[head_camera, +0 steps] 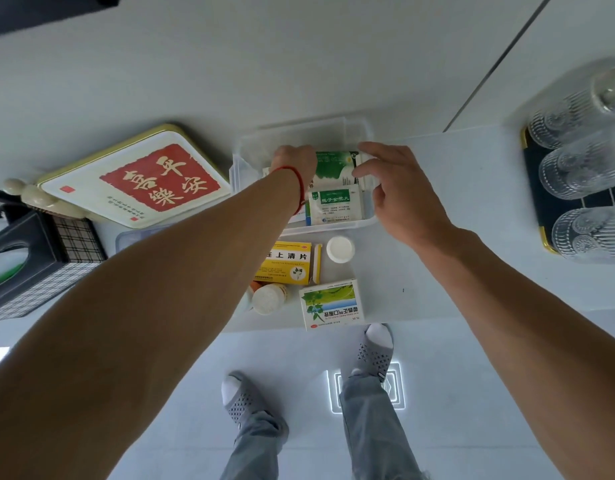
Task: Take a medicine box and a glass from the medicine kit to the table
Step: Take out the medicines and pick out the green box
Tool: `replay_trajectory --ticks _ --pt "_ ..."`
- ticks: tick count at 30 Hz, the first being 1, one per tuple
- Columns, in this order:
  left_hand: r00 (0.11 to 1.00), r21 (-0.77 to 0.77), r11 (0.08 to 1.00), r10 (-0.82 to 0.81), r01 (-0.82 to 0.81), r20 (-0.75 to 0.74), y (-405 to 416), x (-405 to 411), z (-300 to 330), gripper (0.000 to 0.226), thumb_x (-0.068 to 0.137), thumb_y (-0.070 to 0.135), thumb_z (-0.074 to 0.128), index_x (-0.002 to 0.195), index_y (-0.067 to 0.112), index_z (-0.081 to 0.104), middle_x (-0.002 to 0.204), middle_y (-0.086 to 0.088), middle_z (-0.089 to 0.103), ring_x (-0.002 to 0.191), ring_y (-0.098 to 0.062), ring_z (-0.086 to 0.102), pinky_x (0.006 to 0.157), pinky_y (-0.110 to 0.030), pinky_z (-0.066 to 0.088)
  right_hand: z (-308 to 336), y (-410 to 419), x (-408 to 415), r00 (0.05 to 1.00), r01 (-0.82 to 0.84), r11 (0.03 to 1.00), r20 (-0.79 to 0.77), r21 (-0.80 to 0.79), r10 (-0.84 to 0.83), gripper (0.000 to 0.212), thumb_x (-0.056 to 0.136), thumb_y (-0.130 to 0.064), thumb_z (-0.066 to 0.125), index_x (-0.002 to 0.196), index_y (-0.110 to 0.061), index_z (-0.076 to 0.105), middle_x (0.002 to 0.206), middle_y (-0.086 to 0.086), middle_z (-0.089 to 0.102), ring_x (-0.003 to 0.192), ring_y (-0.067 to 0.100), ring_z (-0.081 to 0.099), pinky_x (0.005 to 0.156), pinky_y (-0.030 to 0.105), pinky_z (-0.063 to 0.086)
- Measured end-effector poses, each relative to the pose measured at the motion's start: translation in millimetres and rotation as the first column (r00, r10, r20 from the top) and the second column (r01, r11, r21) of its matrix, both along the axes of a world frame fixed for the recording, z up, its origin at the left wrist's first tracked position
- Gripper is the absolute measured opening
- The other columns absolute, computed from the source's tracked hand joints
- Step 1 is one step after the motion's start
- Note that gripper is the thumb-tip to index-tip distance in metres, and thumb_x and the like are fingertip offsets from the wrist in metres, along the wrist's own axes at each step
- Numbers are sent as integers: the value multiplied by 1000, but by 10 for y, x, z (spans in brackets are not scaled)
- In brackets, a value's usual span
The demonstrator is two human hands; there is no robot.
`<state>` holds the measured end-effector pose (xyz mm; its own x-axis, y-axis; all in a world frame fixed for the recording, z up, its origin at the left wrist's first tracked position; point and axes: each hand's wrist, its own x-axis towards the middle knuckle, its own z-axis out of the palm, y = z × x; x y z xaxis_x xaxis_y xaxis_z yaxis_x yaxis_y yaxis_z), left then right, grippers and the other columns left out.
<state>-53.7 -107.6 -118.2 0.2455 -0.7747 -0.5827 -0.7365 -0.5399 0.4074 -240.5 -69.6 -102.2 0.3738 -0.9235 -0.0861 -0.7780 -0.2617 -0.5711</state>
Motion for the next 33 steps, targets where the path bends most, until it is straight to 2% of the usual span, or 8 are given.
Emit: replay_trajectory --ticks 2,4,6,8,13,18,26,33 --pt "989 24 997 -75 72 131 18 70 0 25 101 11 52 125 9 56 92 1 56 77 -13 51 70 -26 47 -5 8 14 1000 9 1000 7 -2 -9 38 87 18 53 113 -1 71 148 9 55 136 32 46 106 38 48" --pt "999 -9 1000 13 -13 30 85 84 -46 26 102 16 50 127 11 57 82 1 50 69 -13 47 59 -25 42 -11 10 23 1000 19 1000 15 -2 -19 39 86 18 52 114 -1 71 148 9 55 135 32 46 107 39 48" --pt "926 -84 928 349 -363 -142 -22 83 -8 27 97 17 55 122 8 63 87 -1 56 73 -15 53 64 -29 53 -11 10 29 1000 21 1000 9 7 -21 40 87 18 51 115 -2 71 149 9 53 136 31 45 107 40 48" --pt "959 -44 959 275 -279 -73 -62 63 -3 18 93 16 59 107 16 71 89 4 63 72 -12 60 66 -24 58 -9 16 30 1000 15 1000 -5 15 -15 39 87 17 51 116 -2 71 150 8 52 137 30 44 108 40 48" --pt "875 -30 904 404 -426 -267 -11 122 -30 28 86 5 71 106 24 76 100 4 77 84 -9 73 79 -28 63 18 26 30 1000 8 1000 -13 14 -7 33 90 14 54 114 0 71 149 11 53 137 32 44 108 40 49" --pt "858 -176 857 427 -485 -286 106 276 86 33 84 6 73 108 29 76 84 19 72 79 1 69 57 -9 55 21 15 30 999 1 1000 -36 22 -1 36 90 14 52 116 -3 72 152 7 51 141 28 41 111 38 45" --pt "848 -314 801 408 -510 -337 342 452 370 32 84 4 72 112 20 75 94 9 76 86 -6 73 77 -26 63 119 11 93 998 65 995 -8 76 -64 41 95 5 50 130 -10 65 154 2 49 147 18 38 120 34 35" --pt "630 -125 726 480 -676 -611 597 623 685 34 89 -6 65 119 9 71 103 -4 77 98 -20 74 86 -37 61 393 -25 309 955 236 972 187 -2 -232 36 105 -13 48 140 -6 56 137 9 65 126 19 62 110 25 40"
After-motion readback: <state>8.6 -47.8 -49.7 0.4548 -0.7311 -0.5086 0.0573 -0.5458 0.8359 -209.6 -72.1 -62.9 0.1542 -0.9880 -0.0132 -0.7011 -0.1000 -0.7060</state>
